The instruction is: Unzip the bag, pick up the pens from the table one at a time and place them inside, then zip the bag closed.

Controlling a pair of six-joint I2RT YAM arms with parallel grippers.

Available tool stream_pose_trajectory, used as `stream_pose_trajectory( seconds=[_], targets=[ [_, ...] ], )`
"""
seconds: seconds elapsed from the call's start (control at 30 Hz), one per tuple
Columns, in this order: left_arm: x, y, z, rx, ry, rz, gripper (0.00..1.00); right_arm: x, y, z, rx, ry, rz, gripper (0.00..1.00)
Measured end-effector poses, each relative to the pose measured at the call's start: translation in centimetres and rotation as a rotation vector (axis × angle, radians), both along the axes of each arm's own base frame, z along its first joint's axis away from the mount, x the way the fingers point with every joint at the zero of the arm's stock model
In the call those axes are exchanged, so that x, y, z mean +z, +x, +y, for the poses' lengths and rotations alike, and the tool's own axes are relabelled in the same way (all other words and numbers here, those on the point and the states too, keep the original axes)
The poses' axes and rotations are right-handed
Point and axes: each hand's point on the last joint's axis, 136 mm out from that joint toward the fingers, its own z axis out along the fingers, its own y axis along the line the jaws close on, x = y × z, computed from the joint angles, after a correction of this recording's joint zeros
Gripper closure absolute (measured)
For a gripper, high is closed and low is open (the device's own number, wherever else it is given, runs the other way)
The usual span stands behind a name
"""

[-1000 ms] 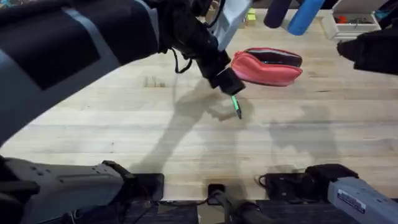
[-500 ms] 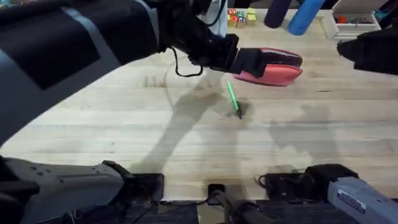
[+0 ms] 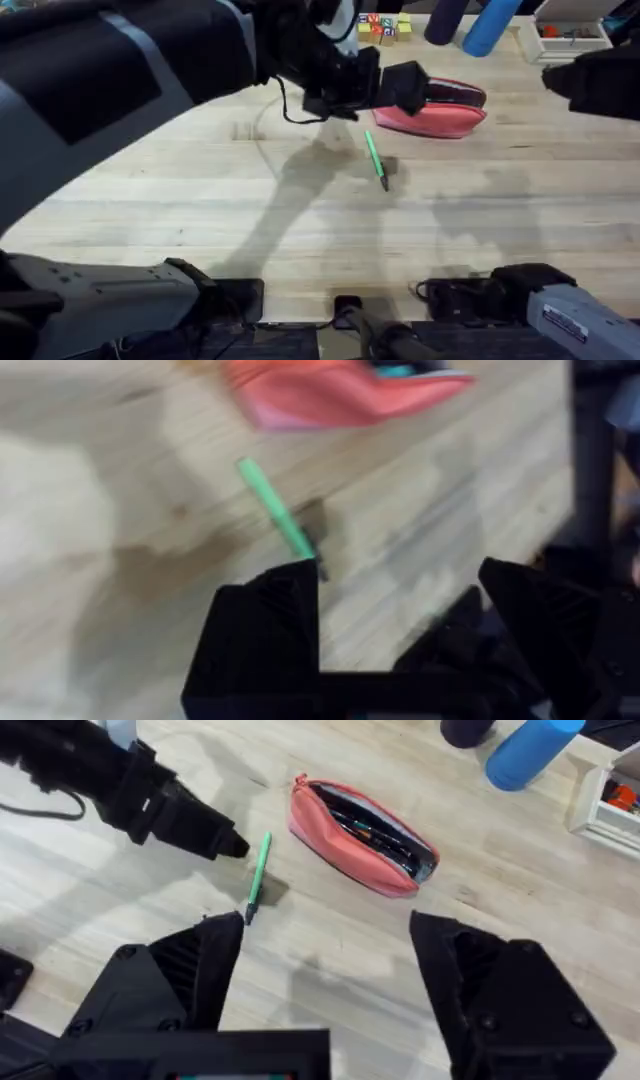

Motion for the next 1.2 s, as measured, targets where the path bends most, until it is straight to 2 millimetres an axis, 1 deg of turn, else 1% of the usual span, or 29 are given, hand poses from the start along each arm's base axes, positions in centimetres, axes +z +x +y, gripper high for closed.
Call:
stream_pose_trajectory(
  seconds=[0.13, 0.27, 0.4, 0.5, 0.57, 0.7, 0.8, 0.9, 1.1, 1.2],
  targets=[
    [-1.4, 0.3, 1.2, 0.096, 0.106, 0.011, 0.006, 0.0, 0.0, 0.0, 0.0, 0.0, 0.0, 0.005],
    [-2.0, 0.1, 0.8, 0.135, 0.199, -0.049, 0.006, 0.0, 0.0, 0.0, 0.0, 0.0, 0.0, 0.004],
    [-2.2, -0.3, 0.2, 0.17, 0.253, -0.094, 0.006, 0.0, 0.0, 0.0, 0.0, 0.0, 0.0, 0.005],
    [-2.4, 0.0, 0.4, 0.202, 0.274, -0.107, 0.006, 0.0, 0.0, 0.0, 0.0, 0.0, 0.0, 0.004],
    [-3.2, 0.3, 0.6, 0.223, 0.296, -0.095, 0.006, 0.0, 0.0, 0.0, 0.0, 0.0, 0.0, 0.004],
    [-5.5, 0.8, 0.7, 0.246, 0.346, -0.06, 0.006, 0.0, 0.0, 0.0, 0.0, 0.0, 0.0, 0.005],
    [-7.0, 1.3, 0.3, 0.253, 0.364, -0.05, 0.006, 0.0, 0.0, 0.0, 0.0, 0.0, 0.0, 0.005],
    [-8.0, 1.4, -0.2, 0.25, 0.376, -0.043, 0.006, 0.0, 0.0, 0.0, 0.0, 0.0, 0.0, 0.005],
    [-9.4, 0.8, -1.9, 0.213, 0.378, -0.047, 0.006, 0.0, 0.0, 0.0, 0.0, 0.0, 0.001, 0.005],
    [-10.2, 0.3, -2.4, 0.195, 0.394, -0.043, 0.006, 0.0, 0.0, 0.0, 0.0, 0.0, 0.001, 0.005]
  ],
)
